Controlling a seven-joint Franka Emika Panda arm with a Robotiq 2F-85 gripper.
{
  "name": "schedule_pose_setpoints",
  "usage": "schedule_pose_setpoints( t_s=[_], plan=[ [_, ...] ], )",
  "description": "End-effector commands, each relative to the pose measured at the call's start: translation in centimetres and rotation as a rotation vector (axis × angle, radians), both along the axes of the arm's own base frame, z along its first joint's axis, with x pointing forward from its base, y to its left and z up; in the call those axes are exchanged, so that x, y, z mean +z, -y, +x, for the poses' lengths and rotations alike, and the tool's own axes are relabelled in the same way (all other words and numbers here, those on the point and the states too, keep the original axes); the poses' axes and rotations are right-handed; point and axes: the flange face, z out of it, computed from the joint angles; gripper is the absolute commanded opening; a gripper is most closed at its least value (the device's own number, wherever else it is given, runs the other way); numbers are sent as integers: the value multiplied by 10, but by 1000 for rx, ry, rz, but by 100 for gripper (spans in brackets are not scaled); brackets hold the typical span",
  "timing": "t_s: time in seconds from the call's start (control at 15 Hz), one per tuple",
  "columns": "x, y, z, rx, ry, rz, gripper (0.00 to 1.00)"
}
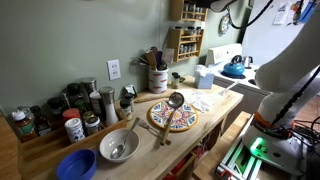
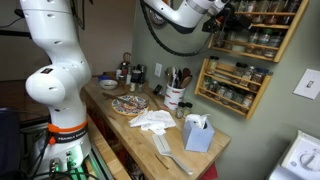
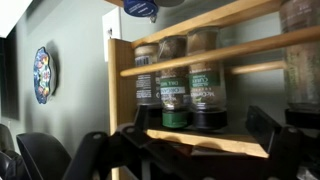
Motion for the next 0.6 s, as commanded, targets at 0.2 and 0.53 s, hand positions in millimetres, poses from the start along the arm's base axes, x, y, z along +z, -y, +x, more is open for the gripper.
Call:
schedule_pose_setpoints(
  t_s=[0.2,0.53],
  plan=[
    [-5,11,25,6,20,-38,100],
    [-8,14,27,13,25,-58,100]
  ],
)
